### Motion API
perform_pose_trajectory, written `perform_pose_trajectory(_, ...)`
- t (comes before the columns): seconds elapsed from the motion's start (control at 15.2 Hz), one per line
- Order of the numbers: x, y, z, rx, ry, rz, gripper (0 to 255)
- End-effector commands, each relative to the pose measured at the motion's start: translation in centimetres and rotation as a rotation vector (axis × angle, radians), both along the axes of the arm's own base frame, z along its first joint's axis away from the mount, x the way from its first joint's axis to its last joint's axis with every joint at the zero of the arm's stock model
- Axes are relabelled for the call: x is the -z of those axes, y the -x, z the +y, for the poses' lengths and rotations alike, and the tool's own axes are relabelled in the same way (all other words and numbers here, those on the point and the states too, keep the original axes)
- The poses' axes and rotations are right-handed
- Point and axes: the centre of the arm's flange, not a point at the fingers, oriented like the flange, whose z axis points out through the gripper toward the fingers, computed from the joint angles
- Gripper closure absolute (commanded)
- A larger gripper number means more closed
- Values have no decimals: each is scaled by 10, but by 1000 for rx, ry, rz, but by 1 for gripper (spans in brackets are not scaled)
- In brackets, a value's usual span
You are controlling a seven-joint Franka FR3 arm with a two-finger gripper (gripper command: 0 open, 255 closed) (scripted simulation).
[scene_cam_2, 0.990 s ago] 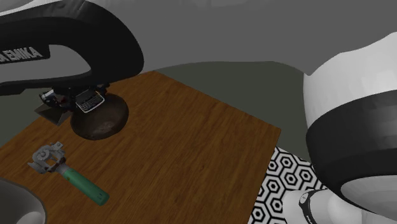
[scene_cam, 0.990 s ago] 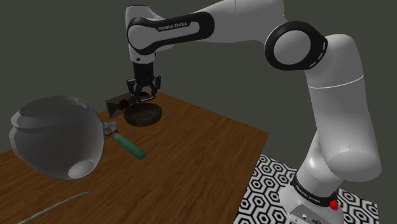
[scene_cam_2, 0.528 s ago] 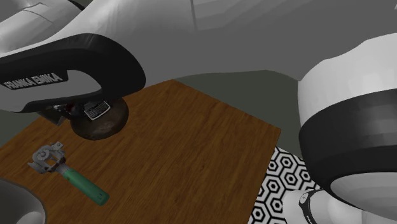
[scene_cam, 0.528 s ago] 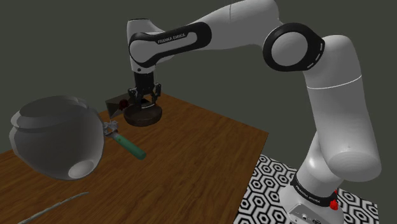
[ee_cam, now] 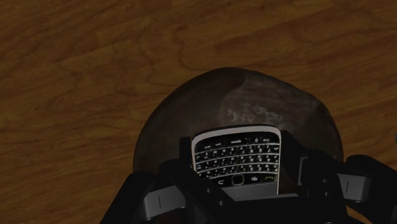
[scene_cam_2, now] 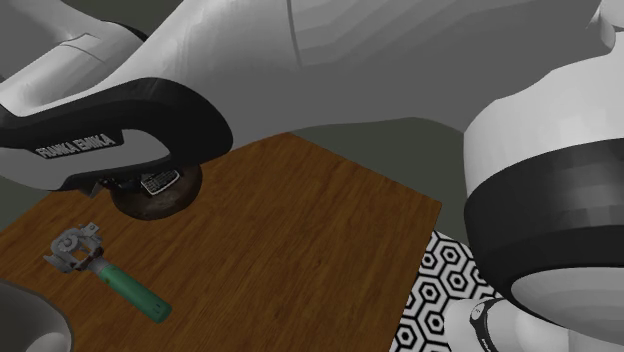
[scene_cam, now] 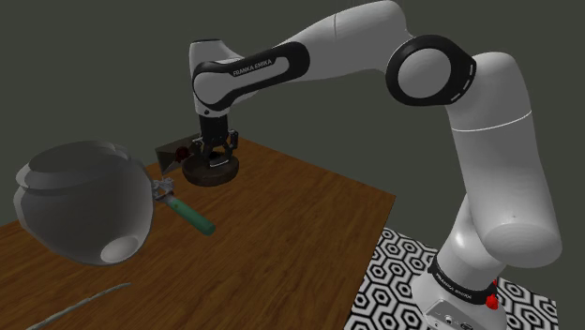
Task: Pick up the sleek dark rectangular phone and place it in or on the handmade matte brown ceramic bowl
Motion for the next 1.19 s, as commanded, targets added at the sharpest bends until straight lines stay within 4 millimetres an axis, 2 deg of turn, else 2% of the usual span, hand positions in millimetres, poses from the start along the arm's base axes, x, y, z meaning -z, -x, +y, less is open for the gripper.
perform_pose_trajectory(0.0, 0, 0, 0, 0, 0, 0, 255)
perform_pose_trajectory(0.13, 0, 0, 0, 0, 0, 0, 255)
perform_pose_trajectory(0.2, 0, 0, 0, 0, 0, 0, 0)
perform_pose_trajectory(0.53, 0, 0, 0, 0, 0, 0, 0)
perform_pose_trajectory(0.79, -50, 1, 0, 0, 0, 0, 0)
perform_pose_trajectory(1.12, -50, 1, 0, 0, 0, 0, 0)
